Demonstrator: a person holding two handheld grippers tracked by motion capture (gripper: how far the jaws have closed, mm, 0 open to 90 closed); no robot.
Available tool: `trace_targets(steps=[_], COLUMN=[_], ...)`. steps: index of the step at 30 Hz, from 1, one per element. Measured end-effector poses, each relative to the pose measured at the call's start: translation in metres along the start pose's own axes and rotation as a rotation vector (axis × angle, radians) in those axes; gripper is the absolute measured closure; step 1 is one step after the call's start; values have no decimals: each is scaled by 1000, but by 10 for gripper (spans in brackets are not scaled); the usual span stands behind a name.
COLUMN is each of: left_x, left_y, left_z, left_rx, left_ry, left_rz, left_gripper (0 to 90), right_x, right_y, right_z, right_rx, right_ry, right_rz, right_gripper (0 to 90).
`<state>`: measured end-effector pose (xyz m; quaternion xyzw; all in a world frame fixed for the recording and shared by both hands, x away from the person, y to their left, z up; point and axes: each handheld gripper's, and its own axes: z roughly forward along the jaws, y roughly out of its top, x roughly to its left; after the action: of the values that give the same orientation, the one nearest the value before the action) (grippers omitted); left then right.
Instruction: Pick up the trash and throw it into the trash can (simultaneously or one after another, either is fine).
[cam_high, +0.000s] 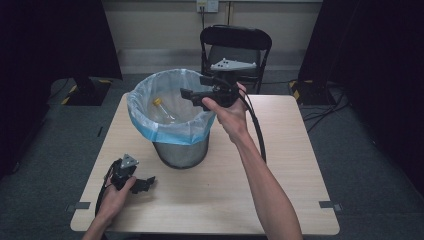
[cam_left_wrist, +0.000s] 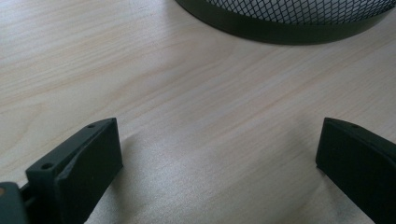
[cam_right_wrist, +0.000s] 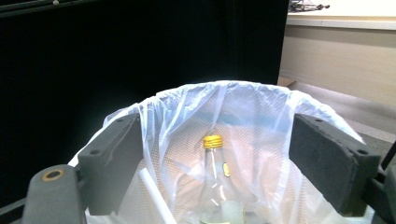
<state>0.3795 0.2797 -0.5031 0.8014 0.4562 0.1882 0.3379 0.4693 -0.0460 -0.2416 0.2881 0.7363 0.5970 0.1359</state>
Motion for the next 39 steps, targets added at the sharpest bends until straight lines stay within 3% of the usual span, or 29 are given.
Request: trace_targets(steps=[13,24,39], left_x=[0,0,0], left_y=[0,0,0], left_z=[0,0,0], left_rx=[0,0,0], left_ry=[0,0,1], left_rz=[0,0,0], left_gripper=[0,0,0], right_x=[-11,-34,-50], right_y=[-10,-21,-40], right_z=[-25,-58,-95], right_rx=[-17,-21,-7], right_ry=[-68,-126,-205], right_rz=[-4,32,51], right_gripper=[175,151,159])
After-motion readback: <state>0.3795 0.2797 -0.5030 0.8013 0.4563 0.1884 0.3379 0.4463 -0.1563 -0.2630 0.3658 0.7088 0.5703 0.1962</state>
